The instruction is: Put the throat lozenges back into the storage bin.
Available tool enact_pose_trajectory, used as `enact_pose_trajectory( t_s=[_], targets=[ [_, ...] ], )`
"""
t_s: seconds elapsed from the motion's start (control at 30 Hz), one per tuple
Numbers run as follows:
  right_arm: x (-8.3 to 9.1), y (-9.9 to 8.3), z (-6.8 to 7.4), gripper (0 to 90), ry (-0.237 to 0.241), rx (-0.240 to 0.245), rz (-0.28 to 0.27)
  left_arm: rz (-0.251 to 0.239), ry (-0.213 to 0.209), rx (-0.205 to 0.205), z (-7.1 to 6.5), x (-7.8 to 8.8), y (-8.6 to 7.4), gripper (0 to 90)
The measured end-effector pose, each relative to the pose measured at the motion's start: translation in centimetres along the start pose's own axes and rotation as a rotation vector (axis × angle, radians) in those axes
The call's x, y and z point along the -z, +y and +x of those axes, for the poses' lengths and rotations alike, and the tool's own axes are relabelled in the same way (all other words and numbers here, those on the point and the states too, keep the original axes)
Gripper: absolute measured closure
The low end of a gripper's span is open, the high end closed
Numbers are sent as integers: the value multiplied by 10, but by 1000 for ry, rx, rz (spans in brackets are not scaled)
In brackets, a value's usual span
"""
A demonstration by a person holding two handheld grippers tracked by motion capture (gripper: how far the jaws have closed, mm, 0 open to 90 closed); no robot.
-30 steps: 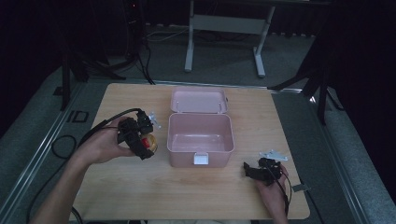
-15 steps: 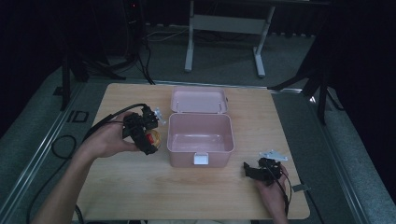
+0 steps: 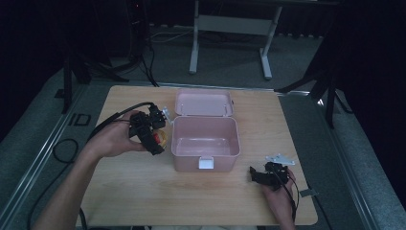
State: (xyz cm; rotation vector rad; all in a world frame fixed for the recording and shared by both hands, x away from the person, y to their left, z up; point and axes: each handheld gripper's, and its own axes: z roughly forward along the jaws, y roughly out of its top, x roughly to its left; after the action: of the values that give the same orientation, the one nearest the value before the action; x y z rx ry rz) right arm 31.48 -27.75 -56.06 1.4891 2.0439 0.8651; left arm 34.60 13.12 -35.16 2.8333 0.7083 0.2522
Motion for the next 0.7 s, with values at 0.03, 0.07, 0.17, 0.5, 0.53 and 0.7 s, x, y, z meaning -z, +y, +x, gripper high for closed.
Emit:
enact_pose_trajectory(
  t_s=[0.03, 0.07, 0.17, 0.5, 0.53, 0.7],
  targets=[
    [0, 0, 0, 120, 0, 0, 0, 0, 0, 0, 0, 0, 0, 207],
    [0, 0, 0, 120, 0, 0, 0, 2, -1, -2, 0, 1, 1, 207],
    [0, 0, 0, 120, 0, 0, 0, 3, 2, -12, 1, 1, 7, 207],
    [0, 0, 0, 120, 0, 1, 0, -1, 3, -27, 0, 0, 16, 207],
    [0, 0, 0, 120, 0, 1, 1, -2, 4, -28, 0, -1, 18, 207],
    [0, 0, 0, 120, 0, 1, 0, -3, 3, -28, 2, -1, 20, 207]
  ],
)
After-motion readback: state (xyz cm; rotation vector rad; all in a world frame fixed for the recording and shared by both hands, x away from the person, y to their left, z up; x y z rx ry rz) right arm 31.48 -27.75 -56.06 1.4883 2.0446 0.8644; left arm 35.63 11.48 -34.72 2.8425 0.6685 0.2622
